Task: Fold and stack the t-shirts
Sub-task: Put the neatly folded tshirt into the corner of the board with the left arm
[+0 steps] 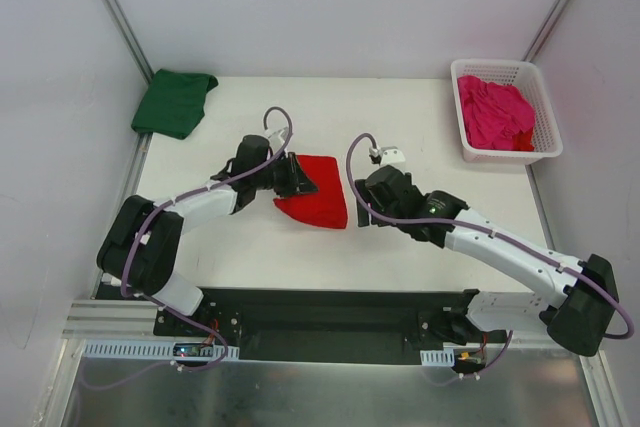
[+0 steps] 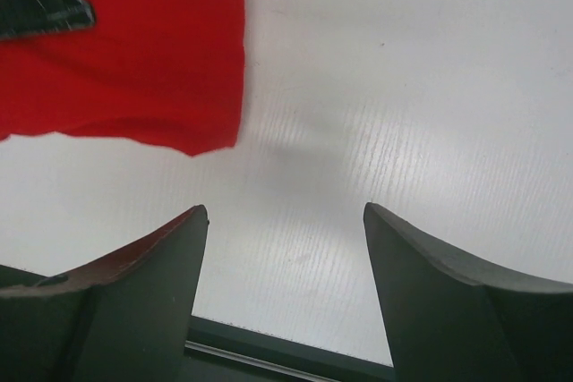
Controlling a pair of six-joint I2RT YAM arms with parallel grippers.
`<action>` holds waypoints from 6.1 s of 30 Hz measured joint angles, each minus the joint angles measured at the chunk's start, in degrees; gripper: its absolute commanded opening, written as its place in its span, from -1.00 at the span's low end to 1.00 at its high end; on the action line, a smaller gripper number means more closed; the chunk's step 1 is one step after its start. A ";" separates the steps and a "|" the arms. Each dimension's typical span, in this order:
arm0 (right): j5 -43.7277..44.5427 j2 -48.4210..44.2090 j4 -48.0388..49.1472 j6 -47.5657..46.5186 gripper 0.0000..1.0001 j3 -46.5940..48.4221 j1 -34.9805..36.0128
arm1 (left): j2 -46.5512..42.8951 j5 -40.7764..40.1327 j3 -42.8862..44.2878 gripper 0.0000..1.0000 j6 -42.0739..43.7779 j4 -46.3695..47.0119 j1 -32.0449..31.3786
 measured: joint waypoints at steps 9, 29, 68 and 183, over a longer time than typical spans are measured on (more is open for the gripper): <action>-0.07 -0.07 -0.02 1.27 0.49 -1.05 0.66 | 0.13 2.75 10.12 -1.00 2.01 -0.52 1.68; -0.31 -0.07 -0.35 2.56 0.50 -1.62 2.21 | 0.87 -2.86 15.63 -1.00 -5.97 9.07 27.45; -9.99 16.76 -1.27 1.36 0.52 1.27 -1.86 | 30.95 -14.12 33.11 -1.00 -27.91 39.82 48.52; -9.03 3.45 0.74 4.33 0.54 -5.88 -3.43 | 21.46 -8.50 7.63 0.99 -24.81 42.05 50.05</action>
